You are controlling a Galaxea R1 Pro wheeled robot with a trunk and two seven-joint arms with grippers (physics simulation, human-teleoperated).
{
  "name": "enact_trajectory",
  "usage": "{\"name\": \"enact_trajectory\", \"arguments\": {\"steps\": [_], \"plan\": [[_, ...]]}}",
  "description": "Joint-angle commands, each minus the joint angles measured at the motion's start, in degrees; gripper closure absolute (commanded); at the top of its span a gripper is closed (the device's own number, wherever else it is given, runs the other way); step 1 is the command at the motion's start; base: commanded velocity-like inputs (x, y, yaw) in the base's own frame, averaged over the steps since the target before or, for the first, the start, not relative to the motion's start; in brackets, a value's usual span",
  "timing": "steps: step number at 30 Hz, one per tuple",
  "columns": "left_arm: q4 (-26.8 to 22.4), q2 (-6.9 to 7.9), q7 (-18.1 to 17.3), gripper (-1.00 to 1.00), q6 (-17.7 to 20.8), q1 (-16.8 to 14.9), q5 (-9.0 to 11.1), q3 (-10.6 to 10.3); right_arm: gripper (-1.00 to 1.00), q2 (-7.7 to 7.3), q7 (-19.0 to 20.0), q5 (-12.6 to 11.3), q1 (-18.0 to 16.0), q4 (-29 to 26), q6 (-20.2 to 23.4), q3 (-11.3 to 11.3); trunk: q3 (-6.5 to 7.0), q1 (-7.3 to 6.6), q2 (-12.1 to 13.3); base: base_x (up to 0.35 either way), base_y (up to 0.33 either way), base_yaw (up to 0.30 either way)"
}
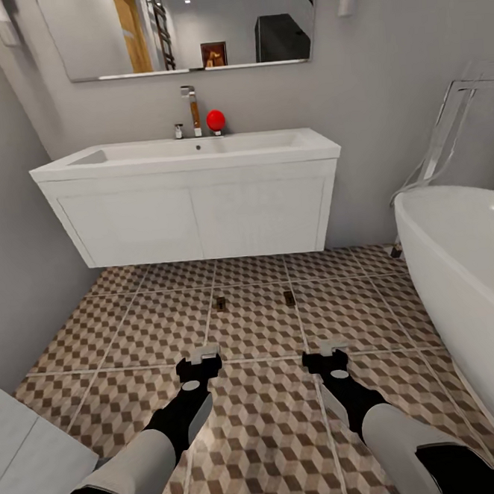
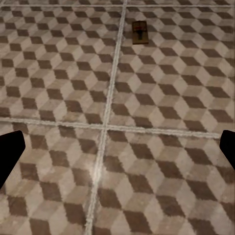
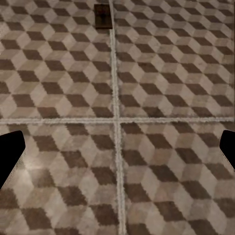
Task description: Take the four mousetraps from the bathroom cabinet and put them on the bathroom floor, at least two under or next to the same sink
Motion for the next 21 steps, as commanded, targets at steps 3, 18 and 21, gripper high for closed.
{"name": "enact_trajectory", "arguments": {"steps": [3, 18, 21], "plan": [[0.1, 0.02, 0.4, -1.0, -0.2, 0.0, 0.7, -0.5, -1.0, 0.02, -0.3, 0.4, 0.0, 0.1, -0.1, -0.2, 0.63, -0.09, 0.0, 0.0, 0.0, 0.0], [0.4, 0.06, 0.4, -1.0, -0.2, 0.0, 1.8, -0.4, -1.0, -0.18, -0.2, 0.4, 0.0, 0.1, -0.1, -0.4, 3.95, -0.47, 0.2, 0.0, 0.0, 0.0], [0.5, 0.17, 0.4, -1.0, -0.2, 0.0, 2.7, -0.4, -1.0, -0.22, -0.2, 0.4, 0.0, 0.3, -0.1, -0.3, 4.61, -0.55, 0.3, 0.0, 0.0, 0.0]]}}
